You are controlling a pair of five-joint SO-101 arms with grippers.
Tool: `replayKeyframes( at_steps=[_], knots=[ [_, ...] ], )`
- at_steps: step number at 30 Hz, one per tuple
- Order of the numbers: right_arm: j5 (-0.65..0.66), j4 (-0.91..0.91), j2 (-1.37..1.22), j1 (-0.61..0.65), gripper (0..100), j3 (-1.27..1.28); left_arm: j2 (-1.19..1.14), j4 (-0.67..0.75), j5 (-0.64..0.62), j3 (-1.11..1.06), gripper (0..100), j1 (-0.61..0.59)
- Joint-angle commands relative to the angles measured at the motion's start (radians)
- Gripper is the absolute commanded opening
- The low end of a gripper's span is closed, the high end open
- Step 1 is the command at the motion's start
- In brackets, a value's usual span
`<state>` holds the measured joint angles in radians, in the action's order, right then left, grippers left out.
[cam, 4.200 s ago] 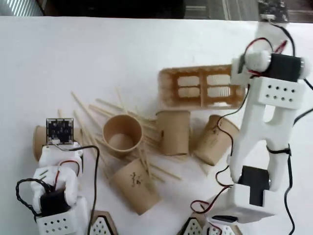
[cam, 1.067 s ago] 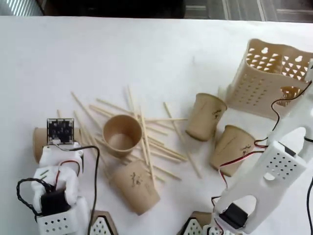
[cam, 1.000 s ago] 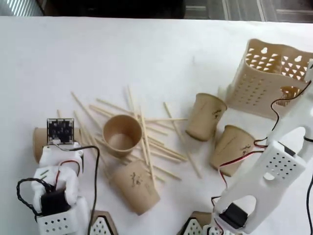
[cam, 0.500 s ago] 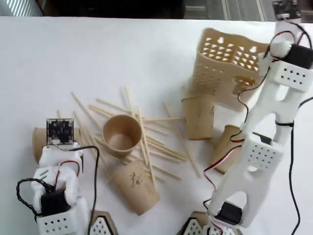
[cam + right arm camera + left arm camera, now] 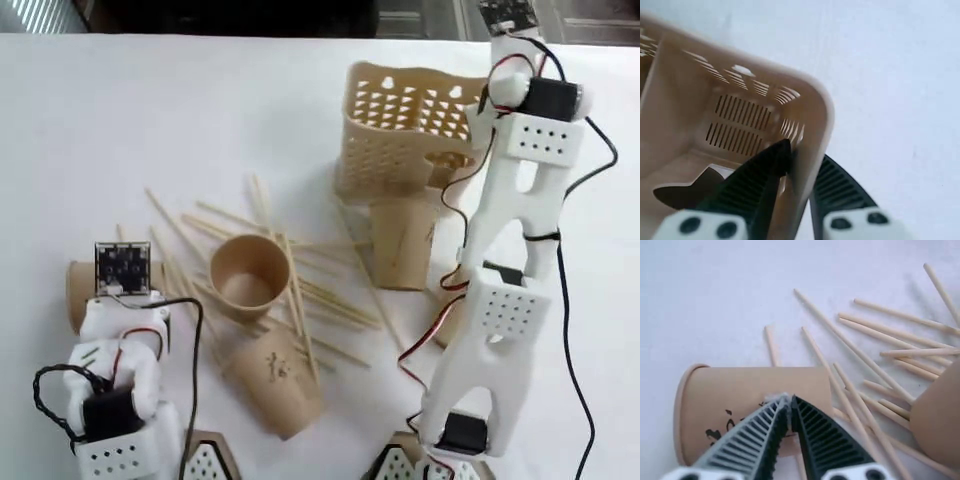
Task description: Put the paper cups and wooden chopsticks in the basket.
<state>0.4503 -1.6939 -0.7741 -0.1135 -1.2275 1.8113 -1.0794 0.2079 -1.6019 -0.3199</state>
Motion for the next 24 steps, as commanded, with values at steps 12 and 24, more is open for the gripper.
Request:
replayKeyframes(
  at_steps=[12,24],
  knots=[
    [0.087,-0.025,0.130,0.128,2.2,0.176,0.007,0.028,0.009,0.008,4,-0.004],
    [0.021,-0.025,0.443,0.125,18.0,0.318,0.007,0.031,0.009,0.006,4,-0.005]
  ],
)
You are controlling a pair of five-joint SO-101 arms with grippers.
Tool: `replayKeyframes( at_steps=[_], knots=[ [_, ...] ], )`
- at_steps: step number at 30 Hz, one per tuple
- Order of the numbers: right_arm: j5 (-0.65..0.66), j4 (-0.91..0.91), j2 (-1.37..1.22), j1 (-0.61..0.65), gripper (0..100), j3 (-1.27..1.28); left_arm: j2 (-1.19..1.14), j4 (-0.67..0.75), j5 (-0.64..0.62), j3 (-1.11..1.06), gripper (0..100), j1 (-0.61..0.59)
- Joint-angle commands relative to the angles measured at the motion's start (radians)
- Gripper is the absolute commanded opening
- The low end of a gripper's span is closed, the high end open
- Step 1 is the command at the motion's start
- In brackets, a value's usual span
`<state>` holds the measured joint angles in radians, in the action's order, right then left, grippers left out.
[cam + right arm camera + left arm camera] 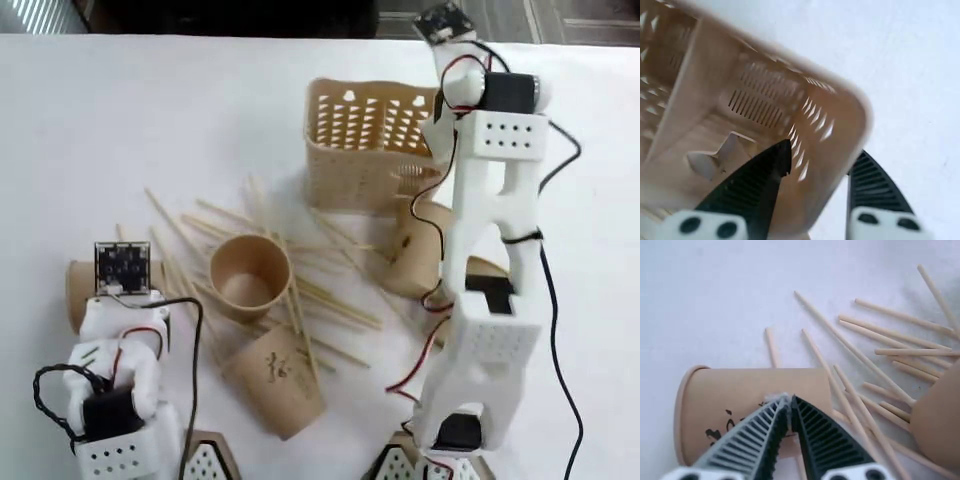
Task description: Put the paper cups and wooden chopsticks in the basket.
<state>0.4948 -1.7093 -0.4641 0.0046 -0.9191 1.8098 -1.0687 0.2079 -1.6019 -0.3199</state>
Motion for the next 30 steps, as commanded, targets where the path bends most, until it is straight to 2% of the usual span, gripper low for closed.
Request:
replayKeyframes(
  at_steps=[1,8,18,24,30],
  knots=[
    [-0.035,-0.010,0.168,0.008,18.0,0.026,0.008,0.020,0.009,0.006,4,-0.005],
    [-0.092,-0.010,0.407,0.002,18.1,0.206,0.008,0.020,0.009,0.006,4,-0.005],
    [-0.083,-0.008,0.671,-0.174,18.2,0.669,0.008,0.020,0.009,0.006,4,-0.005],
    [0.031,-0.002,0.624,-0.193,18.3,0.902,0.008,0.020,0.009,0.006,4,-0.005],
    [0.044,0.035,0.495,-0.223,18.3,0.879,0.008,0.020,0.009,0.006,4,-0.005]
  ],
)
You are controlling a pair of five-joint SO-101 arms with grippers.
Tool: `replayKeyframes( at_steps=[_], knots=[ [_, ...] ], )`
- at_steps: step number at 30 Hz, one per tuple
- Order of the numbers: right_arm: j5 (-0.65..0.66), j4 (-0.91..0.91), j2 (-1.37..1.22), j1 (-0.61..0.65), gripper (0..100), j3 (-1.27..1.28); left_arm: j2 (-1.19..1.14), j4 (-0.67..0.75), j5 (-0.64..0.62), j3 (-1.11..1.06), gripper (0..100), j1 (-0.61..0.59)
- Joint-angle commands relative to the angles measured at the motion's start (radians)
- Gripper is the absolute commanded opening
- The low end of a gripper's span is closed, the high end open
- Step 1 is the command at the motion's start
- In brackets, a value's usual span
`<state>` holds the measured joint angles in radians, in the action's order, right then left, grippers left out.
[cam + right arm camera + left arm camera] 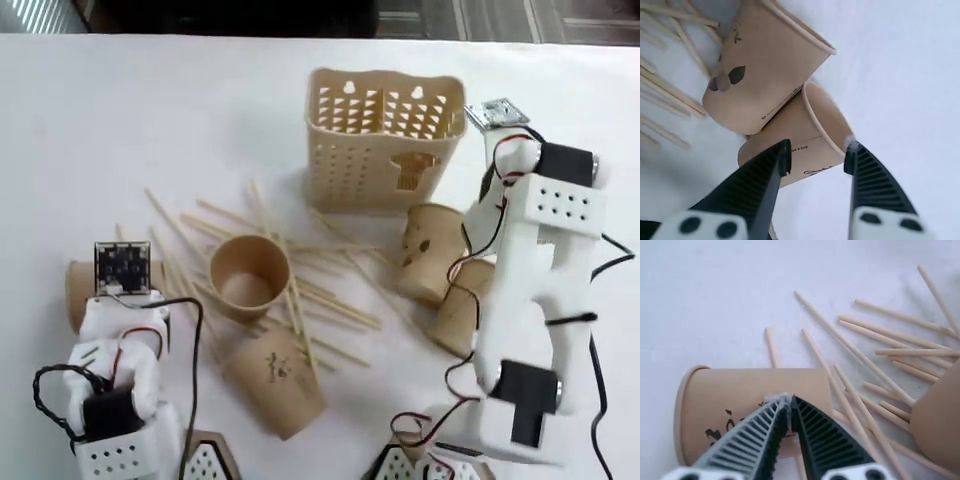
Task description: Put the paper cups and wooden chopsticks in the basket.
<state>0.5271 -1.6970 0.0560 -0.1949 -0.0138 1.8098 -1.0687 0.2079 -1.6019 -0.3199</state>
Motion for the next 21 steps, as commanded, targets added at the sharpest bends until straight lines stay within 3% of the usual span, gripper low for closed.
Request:
replayKeyframes(
  at_steps=[1,13,19,21],
  knots=[
    [0.012,0.022,-0.050,-0.030,18.3,-0.040,0.008,0.020,0.009,0.006,4,-0.005],
    [0.054,-0.021,-0.334,-0.033,18.0,-0.135,0.008,0.020,0.009,0.005,4,-0.005],
    [0.109,-0.022,-0.334,-0.056,0.9,-0.146,0.008,0.020,0.009,0.005,4,-0.002],
    [0.110,-0.022,-0.334,-0.073,2.6,-0.155,0.008,0.020,0.009,0.005,4,-0.002]
  ],
)
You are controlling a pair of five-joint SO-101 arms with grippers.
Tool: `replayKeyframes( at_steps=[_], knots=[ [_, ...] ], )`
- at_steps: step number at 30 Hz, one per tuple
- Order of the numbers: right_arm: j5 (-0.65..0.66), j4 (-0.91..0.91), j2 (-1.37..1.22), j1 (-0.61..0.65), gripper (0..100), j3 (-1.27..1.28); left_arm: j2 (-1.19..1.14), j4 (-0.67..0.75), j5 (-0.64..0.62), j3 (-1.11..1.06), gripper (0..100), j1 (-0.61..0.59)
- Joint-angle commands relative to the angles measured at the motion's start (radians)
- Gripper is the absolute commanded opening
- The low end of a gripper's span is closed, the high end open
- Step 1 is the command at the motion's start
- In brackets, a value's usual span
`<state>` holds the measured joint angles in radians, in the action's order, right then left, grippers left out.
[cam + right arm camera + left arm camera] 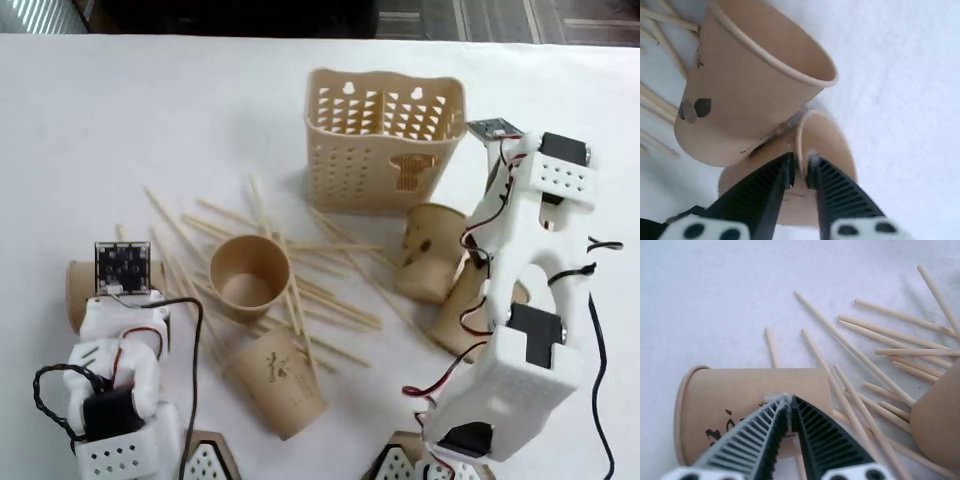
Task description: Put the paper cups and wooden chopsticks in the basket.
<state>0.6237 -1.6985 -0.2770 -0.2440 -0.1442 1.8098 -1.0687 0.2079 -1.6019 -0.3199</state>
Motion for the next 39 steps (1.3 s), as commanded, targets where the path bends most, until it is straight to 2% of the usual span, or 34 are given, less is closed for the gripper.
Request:
replayKeyframes(
  at_steps=[1,8,18,23,25,31,39],
  knots=[
    [0.014,-0.021,-0.001,-0.031,1.8,-0.028,0.008,0.020,0.009,0.005,4,-0.002],
    [0.071,-0.024,0.067,-0.087,1.7,-0.057,0.008,0.020,0.009,0.005,4,-0.002],
    [0.140,-0.019,0.493,-0.099,1.7,-0.060,0.008,0.037,0.009,-0.009,4,-0.001],
    [0.129,0.048,0.656,-0.035,1.7,-0.127,0.008,0.037,0.009,-0.009,4,-0.001],
    [0.087,0.081,0.685,-0.005,1.7,-0.192,0.008,0.035,0.009,-0.009,4,-0.001],
    [0.008,0.185,0.688,0.108,1.7,-0.404,0.008,0.035,0.009,-0.009,4,-0.001],
    [0.005,0.380,0.634,0.305,1.7,-0.427,0.008,0.035,0.009,-0.009,4,-0.002]
  ],
)
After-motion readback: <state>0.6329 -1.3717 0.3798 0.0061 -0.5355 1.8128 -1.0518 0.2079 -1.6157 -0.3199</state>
